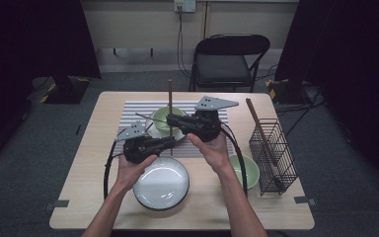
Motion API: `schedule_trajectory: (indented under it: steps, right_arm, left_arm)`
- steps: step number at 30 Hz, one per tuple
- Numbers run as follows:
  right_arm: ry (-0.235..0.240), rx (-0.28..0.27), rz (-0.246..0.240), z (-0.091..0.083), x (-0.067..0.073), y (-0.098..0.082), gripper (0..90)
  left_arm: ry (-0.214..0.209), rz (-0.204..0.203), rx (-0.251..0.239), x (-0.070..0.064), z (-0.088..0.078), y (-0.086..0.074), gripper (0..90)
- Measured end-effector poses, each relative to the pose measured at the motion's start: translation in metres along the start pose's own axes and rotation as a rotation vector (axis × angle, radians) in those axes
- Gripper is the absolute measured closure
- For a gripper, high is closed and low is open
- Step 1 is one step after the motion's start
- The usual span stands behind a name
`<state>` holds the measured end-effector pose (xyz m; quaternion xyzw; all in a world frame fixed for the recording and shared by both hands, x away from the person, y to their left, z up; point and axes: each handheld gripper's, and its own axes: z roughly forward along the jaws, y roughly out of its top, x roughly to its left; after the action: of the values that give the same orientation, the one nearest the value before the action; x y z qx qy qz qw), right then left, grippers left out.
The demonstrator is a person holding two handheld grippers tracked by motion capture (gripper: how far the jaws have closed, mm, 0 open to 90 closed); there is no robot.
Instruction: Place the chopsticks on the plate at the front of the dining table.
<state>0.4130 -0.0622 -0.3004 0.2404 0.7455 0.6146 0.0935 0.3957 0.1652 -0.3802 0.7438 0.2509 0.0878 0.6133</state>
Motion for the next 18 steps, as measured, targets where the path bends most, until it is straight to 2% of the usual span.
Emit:
schedule_trajectory:
  steps: [11,12,13,16,18]
  right_arm:
    - [0.016,-0.028,0.012,-0.0005,0.0009,0.0064,85.0]
    - [0.017,-0.028,0.013,-0.0003,0.0011,0.0074,85.0]
    - [0.018,-0.028,0.013,0.0002,0.0012,0.0074,85.0]
    - [0.019,-0.027,0.012,0.0012,0.0015,0.0066,85.0]
    - [0.017,-0.019,0.005,0.002,0.0007,0.0051,83.5]
  left_arm:
    - [0.001,0.0,-0.003,0.0005,-0.0009,-0.002,80.4]
    - [0.007,-0.004,-0.004,0.0,-0.0008,-0.0022,82.7]
    - [0.008,0.01,-0.005,0.0007,-0.0013,-0.0025,84.2]
    - [0.015,0.017,-0.001,-0.0005,-0.0013,-0.0032,85.2]
    - [-0.005,0.007,0.003,-0.0017,-0.0001,-0.0038,85.8]
